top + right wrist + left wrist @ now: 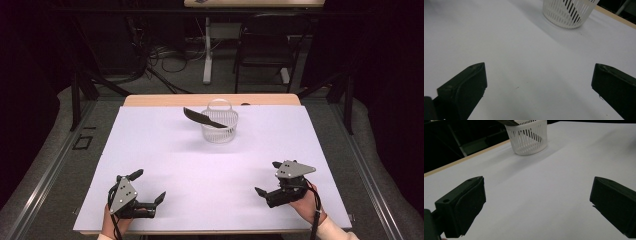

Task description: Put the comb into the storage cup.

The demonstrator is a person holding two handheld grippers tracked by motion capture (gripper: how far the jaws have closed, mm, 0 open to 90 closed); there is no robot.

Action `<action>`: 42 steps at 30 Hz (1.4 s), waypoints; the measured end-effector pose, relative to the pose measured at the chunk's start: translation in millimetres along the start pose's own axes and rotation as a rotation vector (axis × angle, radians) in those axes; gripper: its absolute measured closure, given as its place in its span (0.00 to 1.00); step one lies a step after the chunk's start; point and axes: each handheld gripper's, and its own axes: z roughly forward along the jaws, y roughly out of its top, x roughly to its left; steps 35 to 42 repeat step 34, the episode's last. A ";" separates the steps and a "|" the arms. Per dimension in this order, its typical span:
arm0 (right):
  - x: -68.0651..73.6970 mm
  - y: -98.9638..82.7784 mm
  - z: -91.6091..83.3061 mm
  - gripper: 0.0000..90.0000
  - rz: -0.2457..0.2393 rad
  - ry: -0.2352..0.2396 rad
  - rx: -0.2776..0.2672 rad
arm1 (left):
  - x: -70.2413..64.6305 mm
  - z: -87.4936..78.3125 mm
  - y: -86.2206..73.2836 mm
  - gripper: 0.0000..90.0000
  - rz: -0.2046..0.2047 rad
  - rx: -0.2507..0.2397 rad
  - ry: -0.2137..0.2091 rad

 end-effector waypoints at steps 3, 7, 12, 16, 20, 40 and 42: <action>1.7 -3.5 -3.9 0.00 0.000 -0.011 -0.014 | -0.1 0.0 -0.1 0.00 -0.001 0.002 0.000; 4.4 -6.9 -7.6 0.00 -0.008 -0.020 -0.027 | -0.6 0.5 -0.3 0.00 -0.002 0.010 -0.002; 6.3 -10.8 -10.5 0.00 -0.004 -0.021 -0.032 | -0.4 0.1 -0.6 0.00 -0.005 0.008 -0.002; 8.0 -13.1 -13.4 0.00 0.001 -0.022 -0.039 | -0.4 -0.5 -0.8 0.00 -0.008 0.009 -0.002; 9.6 -16.4 -16.4 0.00 0.007 -0.024 -0.043 | -0.1 -0.4 -1.1 0.00 -0.011 0.013 0.001; 9.8 -26.2 -23.9 0.00 -0.015 -0.069 -0.044 | 0.6 -0.8 -1.4 0.00 -0.012 0.010 -0.001; 9.8 -26.2 -23.9 0.00 -0.015 -0.069 -0.044 | 0.6 -0.8 -1.4 0.00 -0.012 0.010 -0.001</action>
